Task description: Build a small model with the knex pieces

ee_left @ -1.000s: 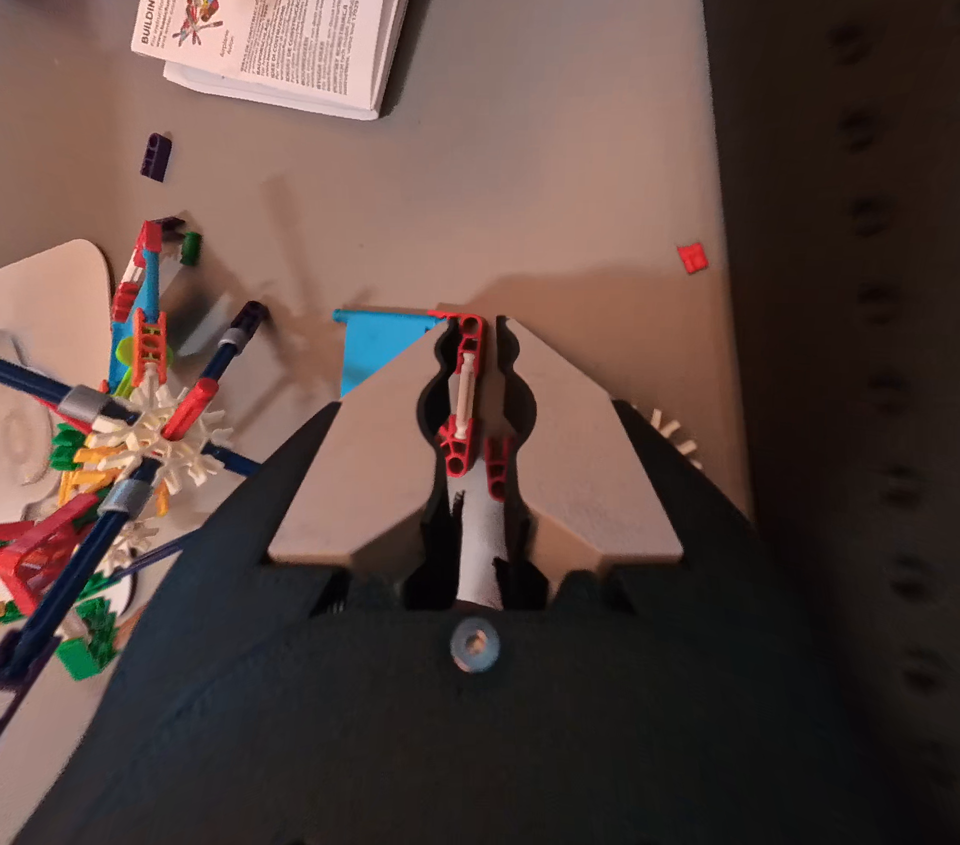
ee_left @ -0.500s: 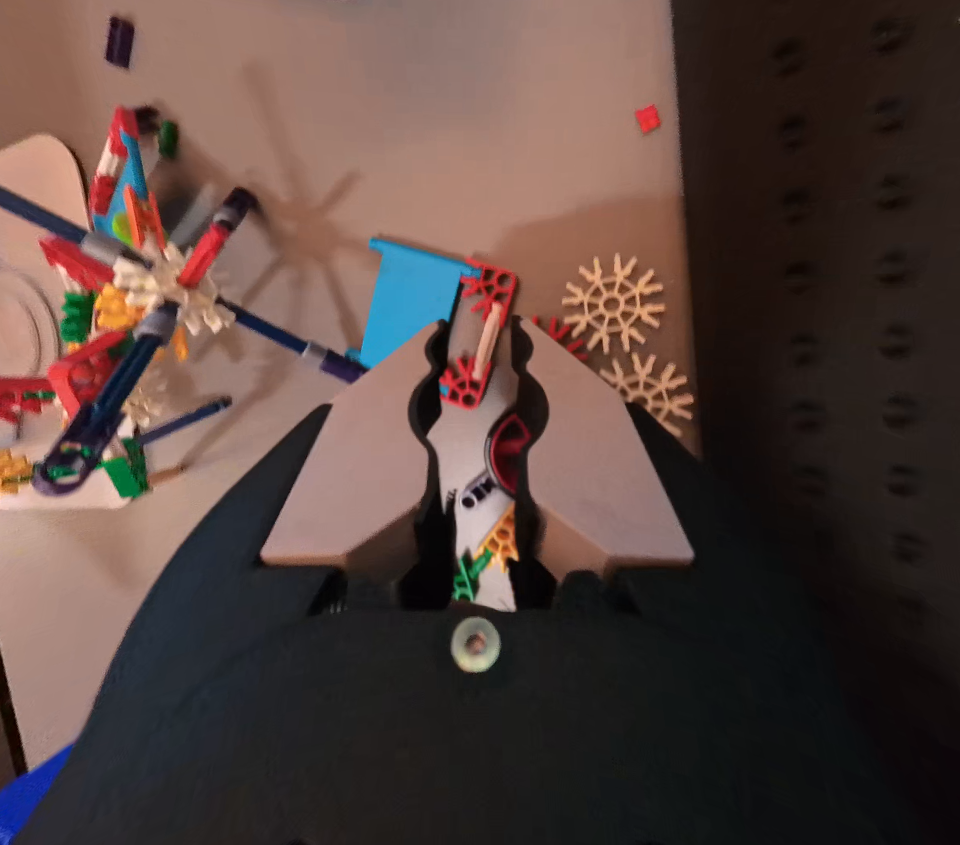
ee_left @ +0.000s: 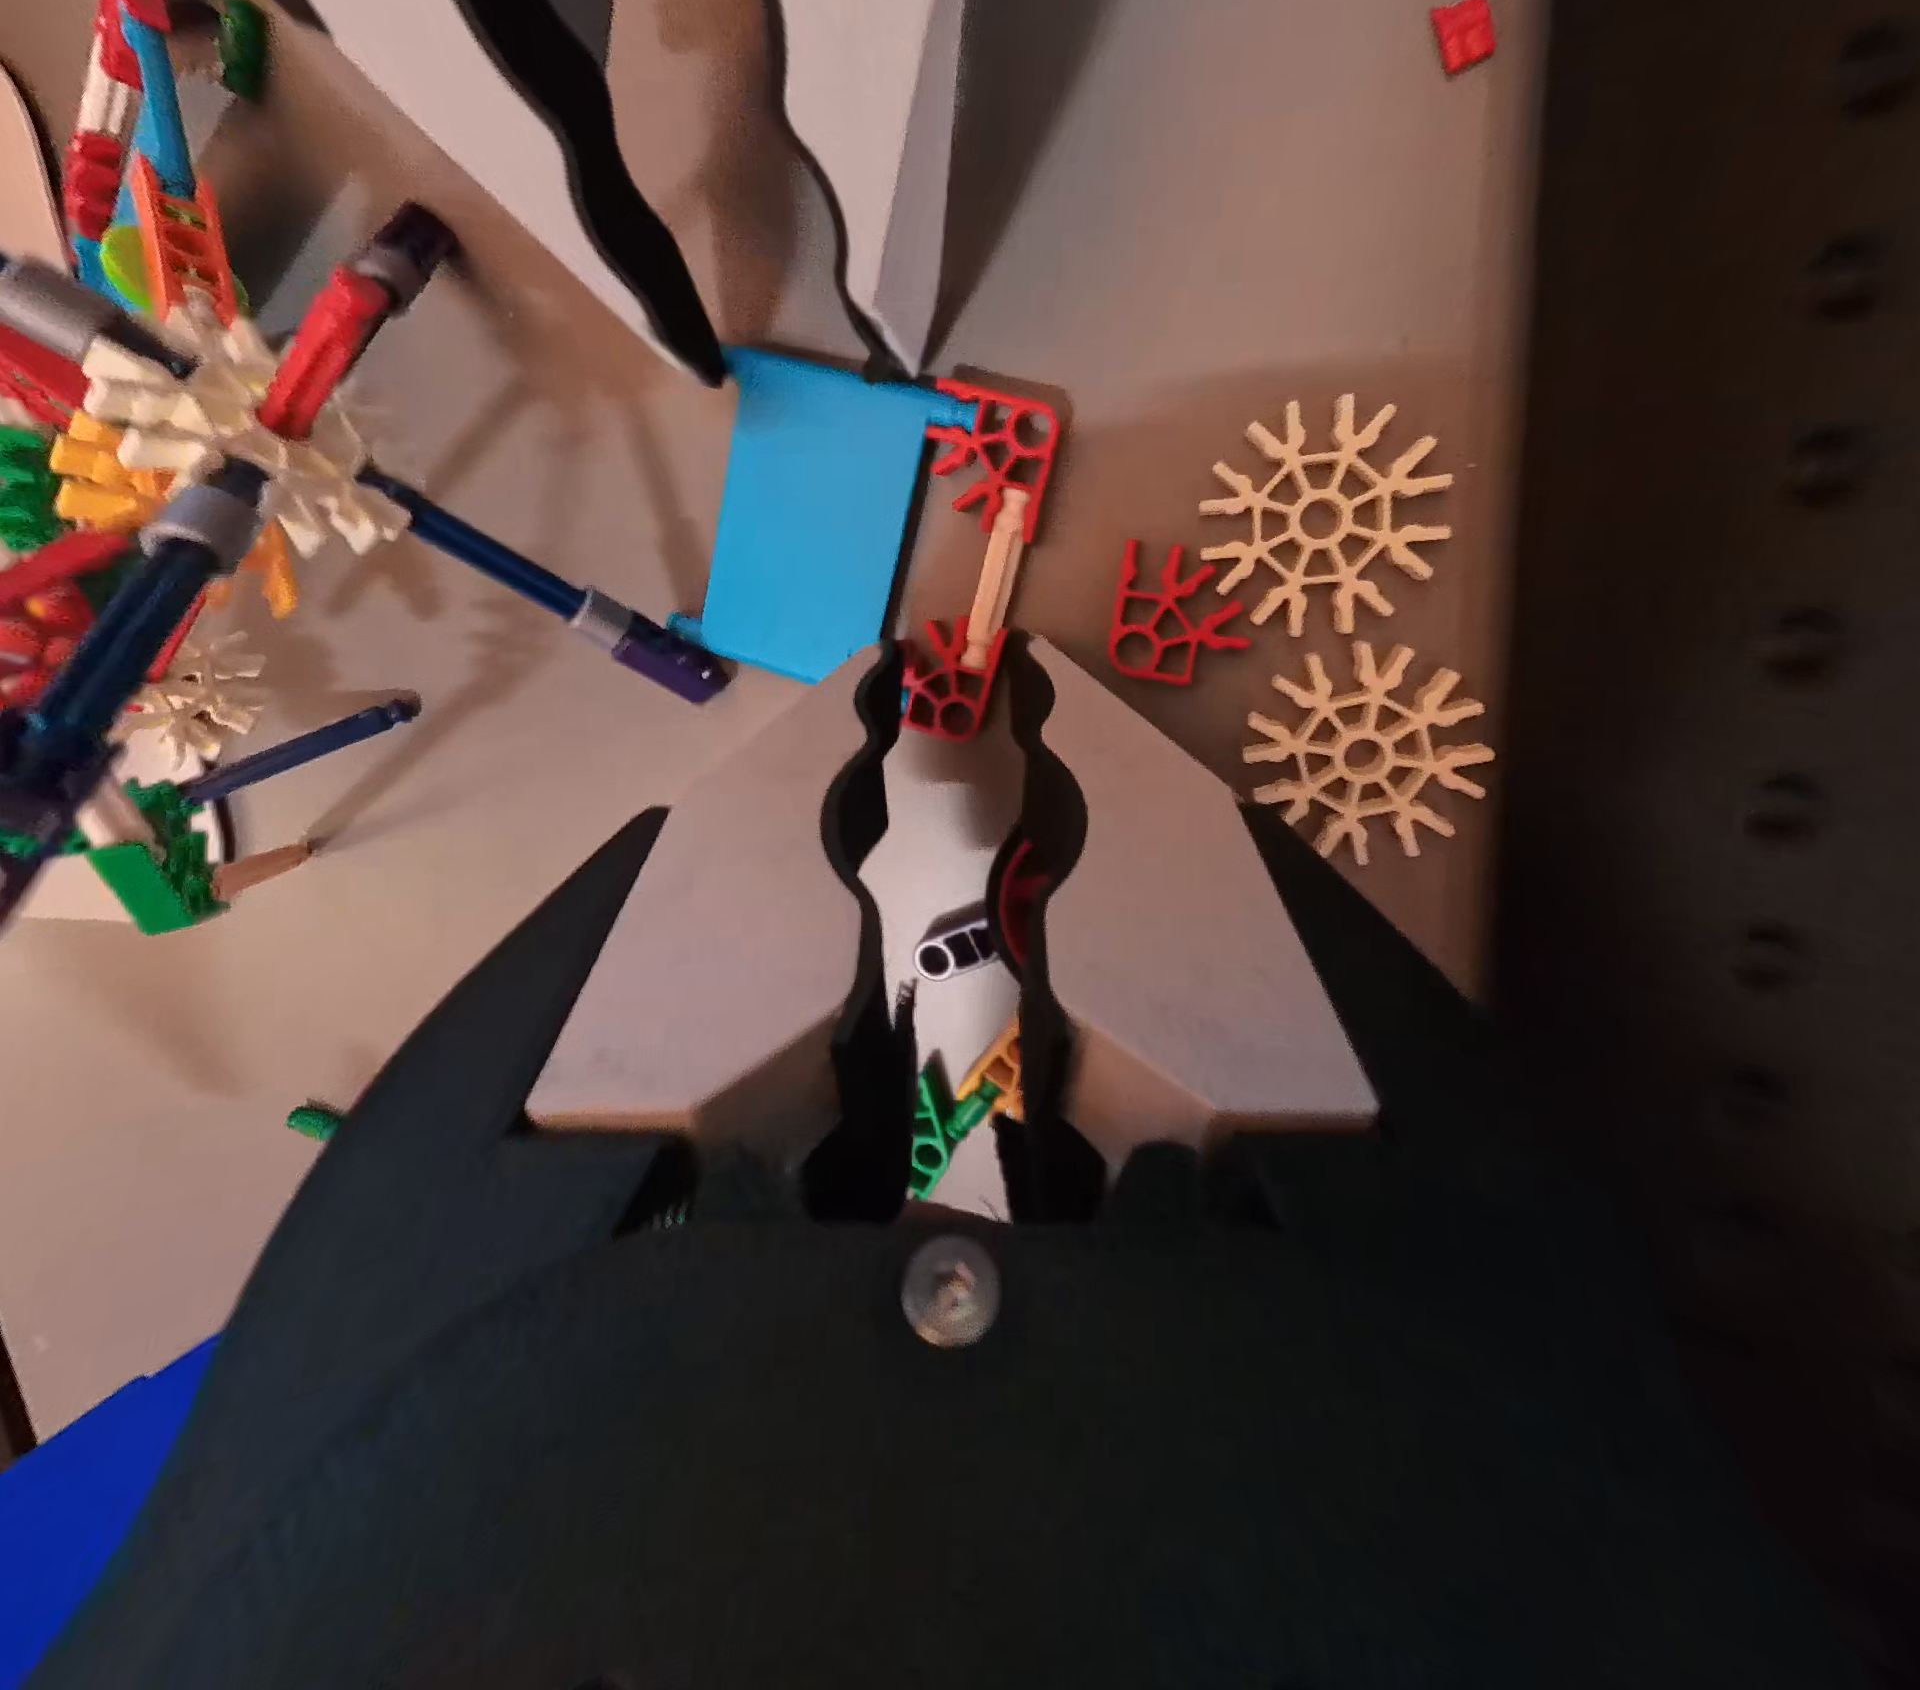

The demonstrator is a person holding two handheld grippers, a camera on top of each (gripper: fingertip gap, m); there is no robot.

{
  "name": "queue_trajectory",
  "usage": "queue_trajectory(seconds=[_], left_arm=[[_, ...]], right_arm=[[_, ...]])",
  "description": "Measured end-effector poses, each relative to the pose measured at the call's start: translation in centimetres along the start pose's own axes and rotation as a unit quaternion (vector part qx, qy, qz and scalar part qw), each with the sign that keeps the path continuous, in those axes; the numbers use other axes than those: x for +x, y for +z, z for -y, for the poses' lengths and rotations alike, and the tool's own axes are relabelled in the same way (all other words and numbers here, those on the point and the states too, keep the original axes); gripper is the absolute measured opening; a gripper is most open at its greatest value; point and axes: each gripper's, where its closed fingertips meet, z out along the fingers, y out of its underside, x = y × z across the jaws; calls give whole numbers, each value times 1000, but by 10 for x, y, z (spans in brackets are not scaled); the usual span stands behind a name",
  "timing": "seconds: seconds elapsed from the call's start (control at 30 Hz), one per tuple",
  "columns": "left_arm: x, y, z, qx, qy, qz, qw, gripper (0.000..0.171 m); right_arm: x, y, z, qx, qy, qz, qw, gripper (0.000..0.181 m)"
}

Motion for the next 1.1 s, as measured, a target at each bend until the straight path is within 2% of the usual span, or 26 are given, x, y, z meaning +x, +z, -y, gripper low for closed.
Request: queue_trajectory(seconds=[0.2,0.33,0.47,0.53,0.63,0.77,0.87,0.93,0.97,1.1], left_arm=[[0,2,7,13,17,2,1000,18],[-5,5,10,16,15,19,1000,16],[-26,13,12,1,13,87,996,8],[-29,19,17,6,10,101,995,0],[-34,15,19,1,15,122,992,13],[-38,-20,24,24,19,144,989,17],[-50,-79,24,52,11,202,978,20],[-63,-123,6,52,-8,238,970,21],[-70,-143,-11,37,-20,253,966,21],[-99,-195,-114,-59,-106,278,953,20]], right_arm=[[-10,-4,-9,-14,34,44,998,31],[-25,-15,-21,-45,27,69,996,20],[-42,-20,-25,-52,14,88,995,16],[-53,-20,-23,-51,4,107,993,16],[-54,-22,-25,-56,-14,103,993,19],[-45,-32,-21,-30,-18,88,995,21],[-38,-41,-15,-2,-20,71,997,20],[-33,-44,-14,6,-23,59,998,19],[-32,-44,-13,11,-23,57,998,19],[-29,-40,-16,8,-30,49,998,18]])
